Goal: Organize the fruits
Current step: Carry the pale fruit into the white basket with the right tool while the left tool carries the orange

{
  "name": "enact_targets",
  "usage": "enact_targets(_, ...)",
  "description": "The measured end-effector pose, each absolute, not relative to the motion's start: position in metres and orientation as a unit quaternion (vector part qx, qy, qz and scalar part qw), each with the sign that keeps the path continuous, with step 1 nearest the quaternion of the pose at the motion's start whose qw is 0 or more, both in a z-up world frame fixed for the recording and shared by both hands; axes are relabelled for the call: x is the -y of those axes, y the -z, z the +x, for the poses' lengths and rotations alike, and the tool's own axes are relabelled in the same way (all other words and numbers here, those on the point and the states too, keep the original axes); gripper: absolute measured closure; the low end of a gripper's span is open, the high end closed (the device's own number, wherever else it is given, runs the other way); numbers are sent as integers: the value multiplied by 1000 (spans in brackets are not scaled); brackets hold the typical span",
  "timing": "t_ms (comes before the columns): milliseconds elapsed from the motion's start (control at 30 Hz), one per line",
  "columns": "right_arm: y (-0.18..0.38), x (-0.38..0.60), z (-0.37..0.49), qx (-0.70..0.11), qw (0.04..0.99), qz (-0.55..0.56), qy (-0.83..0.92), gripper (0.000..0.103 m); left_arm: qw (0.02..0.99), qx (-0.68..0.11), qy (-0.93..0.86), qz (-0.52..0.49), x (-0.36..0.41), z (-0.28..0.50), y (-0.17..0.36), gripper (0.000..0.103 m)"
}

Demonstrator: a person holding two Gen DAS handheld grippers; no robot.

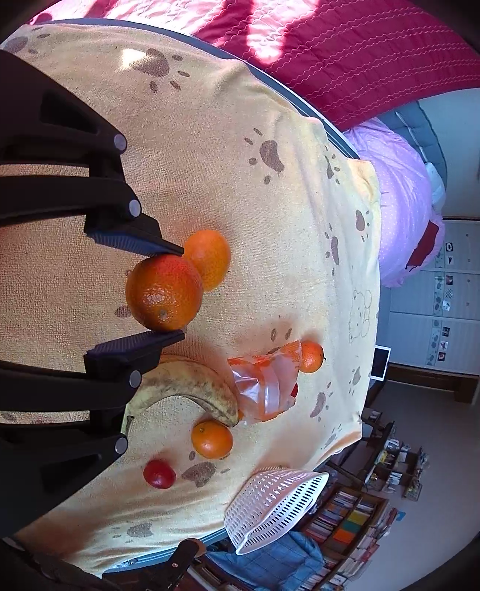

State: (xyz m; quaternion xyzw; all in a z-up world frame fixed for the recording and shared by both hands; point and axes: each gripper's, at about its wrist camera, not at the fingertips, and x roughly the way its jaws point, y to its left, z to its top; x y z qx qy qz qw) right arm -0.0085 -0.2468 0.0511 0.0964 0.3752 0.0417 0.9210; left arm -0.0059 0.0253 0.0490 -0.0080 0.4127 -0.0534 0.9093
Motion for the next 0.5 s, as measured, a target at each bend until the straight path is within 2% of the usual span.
enact_targets(500,-82,294,30,-317,940,122,17,77,912,-405,61,-2,-10,-7,-57,63)
